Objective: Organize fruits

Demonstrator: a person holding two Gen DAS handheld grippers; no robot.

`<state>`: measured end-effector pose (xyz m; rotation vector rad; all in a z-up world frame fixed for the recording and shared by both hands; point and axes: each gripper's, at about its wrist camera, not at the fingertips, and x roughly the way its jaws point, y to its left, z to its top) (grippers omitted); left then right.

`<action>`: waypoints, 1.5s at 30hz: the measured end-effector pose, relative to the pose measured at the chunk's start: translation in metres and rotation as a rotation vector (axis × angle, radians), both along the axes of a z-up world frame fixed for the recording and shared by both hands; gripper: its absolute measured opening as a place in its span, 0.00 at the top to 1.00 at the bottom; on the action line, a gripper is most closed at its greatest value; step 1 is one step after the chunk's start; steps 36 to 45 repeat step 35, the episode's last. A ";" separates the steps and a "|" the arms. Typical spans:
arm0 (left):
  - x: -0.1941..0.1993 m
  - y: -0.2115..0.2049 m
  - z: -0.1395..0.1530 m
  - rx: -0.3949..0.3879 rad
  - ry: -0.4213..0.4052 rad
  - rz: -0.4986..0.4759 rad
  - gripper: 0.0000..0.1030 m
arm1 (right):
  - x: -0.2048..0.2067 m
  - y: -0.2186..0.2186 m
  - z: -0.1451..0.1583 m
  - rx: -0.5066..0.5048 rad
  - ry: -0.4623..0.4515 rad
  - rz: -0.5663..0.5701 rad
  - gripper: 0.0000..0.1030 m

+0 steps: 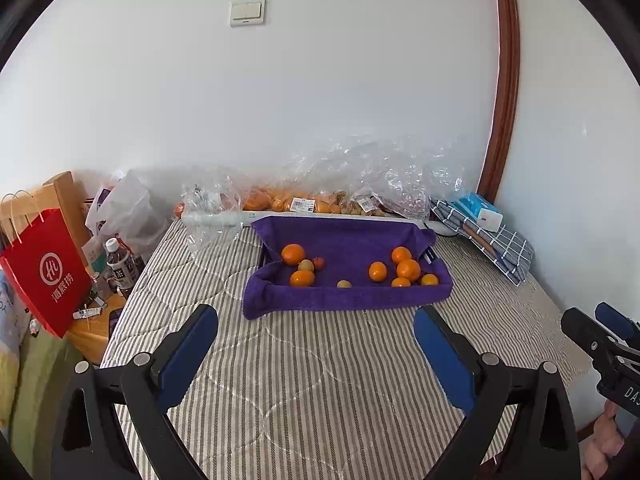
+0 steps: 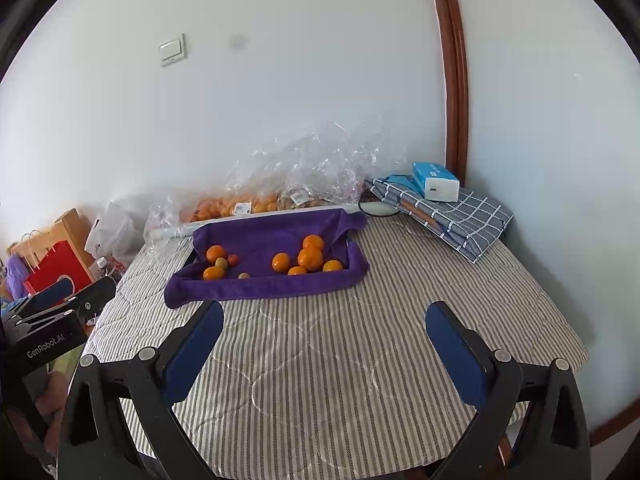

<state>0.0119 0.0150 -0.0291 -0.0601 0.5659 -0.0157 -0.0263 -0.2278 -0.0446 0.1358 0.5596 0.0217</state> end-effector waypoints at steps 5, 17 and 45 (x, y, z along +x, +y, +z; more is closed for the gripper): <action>-0.002 -0.001 0.001 -0.003 -0.002 0.000 0.04 | 0.000 0.000 0.000 0.005 0.001 0.005 0.03; -0.008 -0.005 0.004 -0.006 -0.009 -0.002 0.04 | -0.001 0.002 0.000 0.005 -0.004 0.005 0.03; -0.006 -0.004 0.004 -0.005 -0.013 -0.015 0.04 | -0.002 0.004 0.001 0.003 -0.008 0.014 0.03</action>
